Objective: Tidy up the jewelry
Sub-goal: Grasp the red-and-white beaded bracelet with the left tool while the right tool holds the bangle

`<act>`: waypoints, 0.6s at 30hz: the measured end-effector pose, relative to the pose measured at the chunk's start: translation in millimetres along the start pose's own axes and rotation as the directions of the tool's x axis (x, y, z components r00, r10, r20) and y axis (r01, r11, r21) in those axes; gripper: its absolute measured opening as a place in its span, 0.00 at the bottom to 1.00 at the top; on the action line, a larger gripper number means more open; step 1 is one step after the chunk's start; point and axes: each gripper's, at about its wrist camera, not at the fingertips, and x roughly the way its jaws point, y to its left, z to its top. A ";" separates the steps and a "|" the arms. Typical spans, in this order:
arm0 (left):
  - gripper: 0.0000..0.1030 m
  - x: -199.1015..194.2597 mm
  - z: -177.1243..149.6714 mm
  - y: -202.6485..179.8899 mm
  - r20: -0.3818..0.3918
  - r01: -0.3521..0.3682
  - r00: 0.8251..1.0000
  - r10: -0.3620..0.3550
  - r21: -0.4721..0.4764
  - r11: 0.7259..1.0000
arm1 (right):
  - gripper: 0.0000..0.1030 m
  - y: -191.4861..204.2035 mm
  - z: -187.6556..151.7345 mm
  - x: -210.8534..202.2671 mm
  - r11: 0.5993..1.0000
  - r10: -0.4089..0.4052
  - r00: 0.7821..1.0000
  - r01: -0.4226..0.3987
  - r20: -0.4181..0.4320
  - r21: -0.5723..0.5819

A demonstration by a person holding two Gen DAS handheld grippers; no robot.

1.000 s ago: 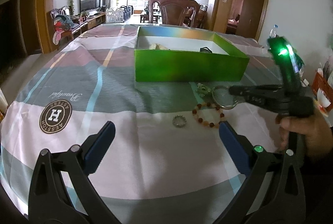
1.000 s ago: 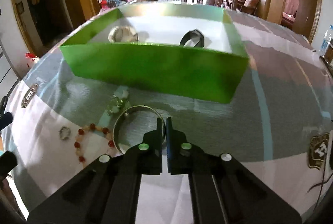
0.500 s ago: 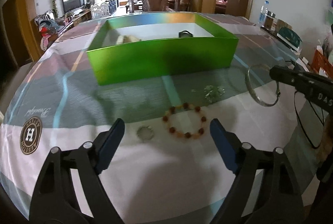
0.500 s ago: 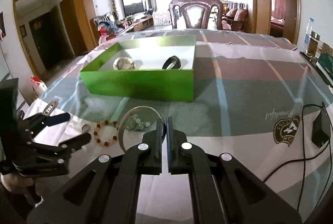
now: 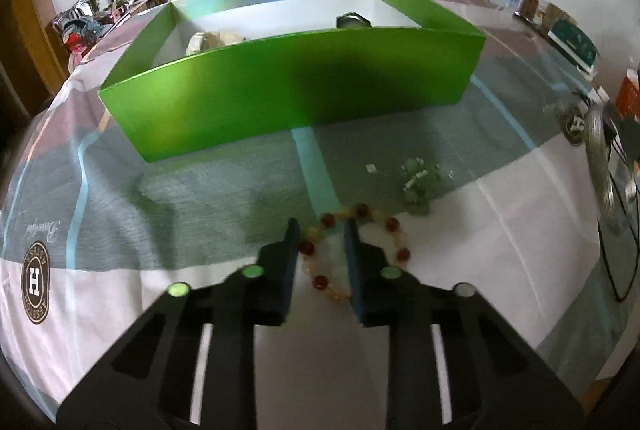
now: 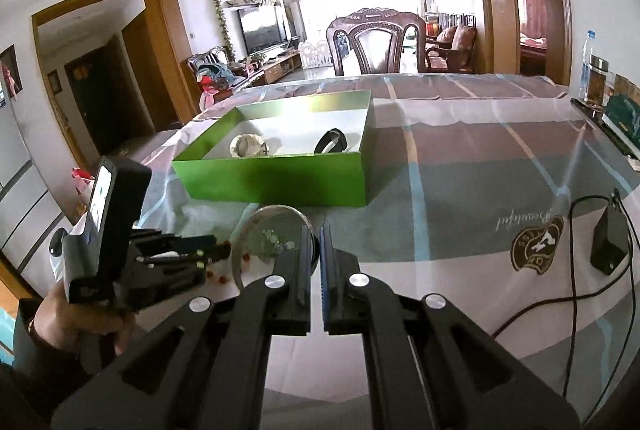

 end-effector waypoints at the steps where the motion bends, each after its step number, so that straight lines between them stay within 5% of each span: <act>1: 0.08 0.8 0.1 1.1 0.000 0.001 1.000 -0.001 -0.005 1.000 | 0.04 1.0 -0.8 0.7 1.000 0.003 1.000 -0.003 -0.002 0.000; 4: 0.07 -2.0 -1.5 2.9 0.005 0.030 1.000 -0.030 0.003 1.000 | 0.05 1.7 -2.9 -0.6 1.000 0.008 1.000 -0.008 -0.002 0.000; 7: 0.07 -27.3 -6.0 9.1 0.093 0.047 0.995 -0.045 -0.025 0.999 | 0.05 4.0 -1.6 -6.8 1.000 0.022 1.000 -0.022 0.022 0.004; 12: 0.07 -98.0 -18.8 24.6 0.260 0.120 0.960 -0.100 -0.060 0.991 | 0.05 12.8 2.2 -14.5 0.999 0.040 0.998 -0.040 0.053 -0.008; 18: 0.07 -148.1 -35.4 36.1 0.337 0.127 0.936 -0.100 -0.060 0.990 | 0.05 19.7 4.9 -20.8 0.999 0.039 0.997 -0.037 0.059 -0.031</act>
